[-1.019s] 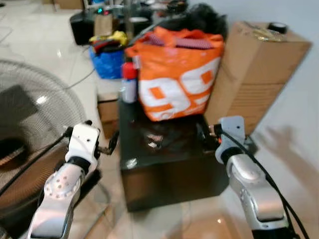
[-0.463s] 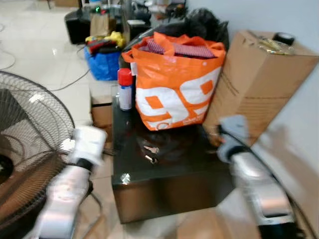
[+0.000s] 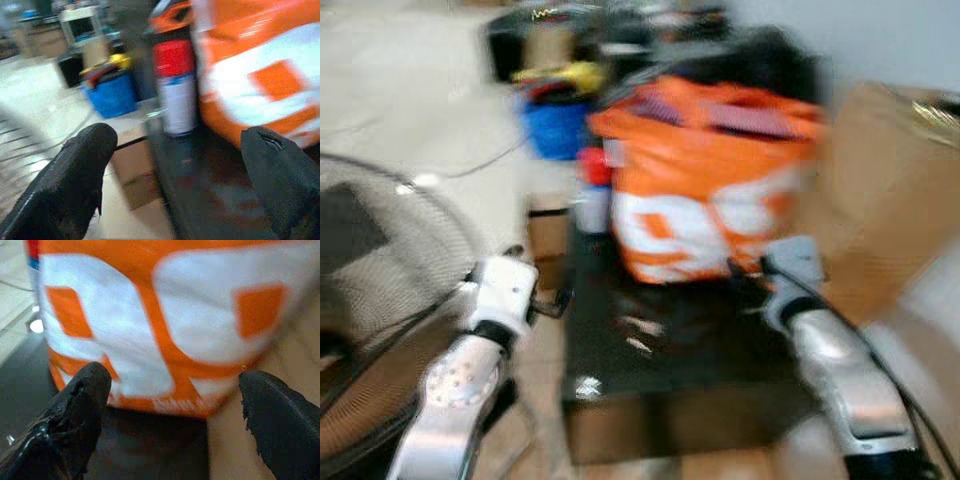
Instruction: Hang keys on a hook
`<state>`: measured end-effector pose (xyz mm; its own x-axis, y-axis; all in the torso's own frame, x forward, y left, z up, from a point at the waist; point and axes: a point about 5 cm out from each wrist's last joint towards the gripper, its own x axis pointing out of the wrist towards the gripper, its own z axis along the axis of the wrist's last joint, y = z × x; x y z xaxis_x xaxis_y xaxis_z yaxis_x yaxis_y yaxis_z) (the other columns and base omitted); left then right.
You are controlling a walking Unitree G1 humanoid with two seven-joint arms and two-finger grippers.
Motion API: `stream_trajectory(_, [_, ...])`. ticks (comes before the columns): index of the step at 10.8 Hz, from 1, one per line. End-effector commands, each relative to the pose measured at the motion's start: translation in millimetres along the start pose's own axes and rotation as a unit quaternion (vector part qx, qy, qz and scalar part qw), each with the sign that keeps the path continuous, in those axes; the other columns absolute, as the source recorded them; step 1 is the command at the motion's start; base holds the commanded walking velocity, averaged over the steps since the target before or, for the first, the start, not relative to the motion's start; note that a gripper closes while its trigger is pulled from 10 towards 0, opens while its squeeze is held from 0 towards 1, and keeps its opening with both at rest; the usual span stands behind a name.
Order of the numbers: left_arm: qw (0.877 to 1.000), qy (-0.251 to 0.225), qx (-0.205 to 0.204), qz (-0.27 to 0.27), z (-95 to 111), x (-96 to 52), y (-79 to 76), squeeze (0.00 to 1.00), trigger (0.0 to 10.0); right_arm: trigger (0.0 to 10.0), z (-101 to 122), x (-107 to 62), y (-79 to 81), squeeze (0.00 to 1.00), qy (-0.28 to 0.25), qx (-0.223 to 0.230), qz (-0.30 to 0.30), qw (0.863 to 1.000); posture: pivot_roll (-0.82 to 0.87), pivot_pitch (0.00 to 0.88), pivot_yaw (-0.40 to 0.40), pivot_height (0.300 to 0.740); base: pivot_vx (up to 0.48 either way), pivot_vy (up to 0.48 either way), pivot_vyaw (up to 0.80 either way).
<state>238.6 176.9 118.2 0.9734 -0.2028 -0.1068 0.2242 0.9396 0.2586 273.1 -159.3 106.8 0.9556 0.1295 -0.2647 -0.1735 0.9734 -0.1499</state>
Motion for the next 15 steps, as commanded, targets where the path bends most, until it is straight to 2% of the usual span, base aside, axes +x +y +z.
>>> stream_trajectory(1, [1.0,0.01,0.013,0.001,-0.9,-3.0,5.9,0.84,10.0,10.0,1.4,2.6,7.3,1.0,0.001,-0.003,0.017,1.0,-0.02,0.0,-0.066,0.74,0.277,0.0,0.0])
stream_trajectory(2, [1.0,0.017,0.017,-0.012,-3.3,-2.9,3.5,0.82,10.0,10.0,-3.3,3.7,6.4,1.0,0.016,-0.012,0.025,1.0,-0.02,0.0,-0.065,0.74,0.0,0.0,0.0])
stream_trajectory(3, [0.998,0.033,0.028,-0.045,-8.6,-4.3,-4.2,0.82,10.0,10.0,-14.1,4.4,9.1,1.0,0.046,-0.032,0.067,0.996,-0.03,0.0,-0.061,0.74,0.0,0.0,0.0])
stream_trajectory(4, [0.996,0.046,0.032,-0.07,-12.9,-5.3,-10.9,0.81,10.0,10.0,-28.0,7.4,13.2,1.0,0.09,-0.073,0.11,0.987,-0.03,0.0,-0.063,0.74,0.0,0.0,0.0])
stream_trajectory(6, [0.99,0.076,0.054,-0.109,-22.3,-5.9,-17.0,0.82,10.0,10.0,-42.6,12.9,18.3,1.0,0.141,-0.095,0.156,0.973,-0.02,0.0,-0.08,0.74,0.0,0.0,0.0])
stream_trajectory(8, [0.978,0.12,0.056,-0.163,-37.3,-10.4,-22.3,0.82,10.0,10.0,-57.0,22.3,25.2,0.0,0.189,-0.088,0.189,0.959,-0.03,0.0,-0.098,0.74,0.0,0.0,0.0])
stream_trajectory(9, [0.97,0.142,0.063,-0.187,-43.1,-14.3,-23.6,0.82,10.0,10.0,-62.3,26.9,28.6,0.0,0.206,-0.062,0.189,0.958,-0.03,0.0,-0.106,0.74,0.0,0.0,0.0])
stream_trajectory(10, [0.965,0.154,0.066,-0.202,-47.0,-17.4,-23.0,0.82,10.0,10.0,-69.3,31.8,33.4,0.0,0.235,0.014,0.178,0.955,-0.03,0.0,-0.113,0.74,0.0,0.0,0.0])
stream_trajectory(12, [0.965,0.152,0.06,-0.204,-47.4,-17.7,-21.1,0.81,10.0,10.0,-76.8,35.2,40.3,0.0,0.264,0.094,0.174,0.944,-0.02,0.006,-0.121,0.74,0.0,0.0,0.0])
stream_trajectory(14, [0.963,0.143,0.031,-0.227,-47.1,-18.7,-24.3,0.82,10.0,10.0,-82.9,37.2,46.7,0.0,0.283,0.116,0.182,0.935,-0.02,0.024,-0.131,0.74,0.0,0.0,0.0])
stream_trajectory(15, [0.958,0.142,0.011,-0.249,-47.3,-20.8,-27.5,0.82,10.0,10.0,-86.5,37.7,49.0,0.0,0.292,0.1,0.179,0.934,-0.02,0.038,-0.13,0.74,0.0,0.0,0.0])
